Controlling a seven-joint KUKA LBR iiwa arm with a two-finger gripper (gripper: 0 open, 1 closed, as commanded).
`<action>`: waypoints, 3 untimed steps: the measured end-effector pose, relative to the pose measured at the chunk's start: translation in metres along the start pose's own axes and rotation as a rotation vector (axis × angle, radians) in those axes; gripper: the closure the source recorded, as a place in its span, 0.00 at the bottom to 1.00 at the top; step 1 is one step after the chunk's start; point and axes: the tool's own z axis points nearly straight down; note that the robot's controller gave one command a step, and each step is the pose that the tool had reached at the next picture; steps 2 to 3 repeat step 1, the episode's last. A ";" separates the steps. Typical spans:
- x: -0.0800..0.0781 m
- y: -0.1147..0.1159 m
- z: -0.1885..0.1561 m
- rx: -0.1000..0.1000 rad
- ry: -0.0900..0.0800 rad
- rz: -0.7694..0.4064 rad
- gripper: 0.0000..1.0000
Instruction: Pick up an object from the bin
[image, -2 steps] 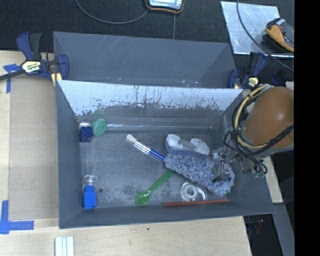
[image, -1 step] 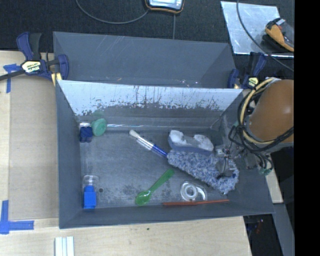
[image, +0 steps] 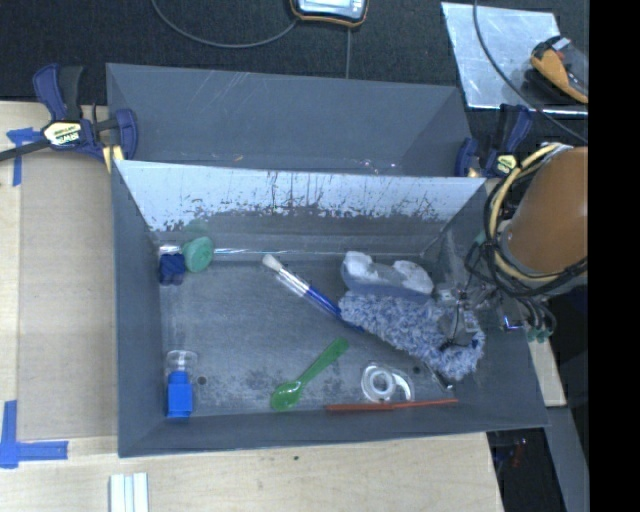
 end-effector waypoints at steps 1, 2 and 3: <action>-0.001 0.000 -0.010 0.001 -0.004 0.000 1.00; -0.001 0.000 -0.010 0.001 -0.004 0.000 1.00; -0.001 0.000 -0.010 0.001 -0.004 0.000 1.00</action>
Offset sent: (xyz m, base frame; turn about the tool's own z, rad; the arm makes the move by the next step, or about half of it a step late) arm 0.0004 0.0000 0.0220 0.0004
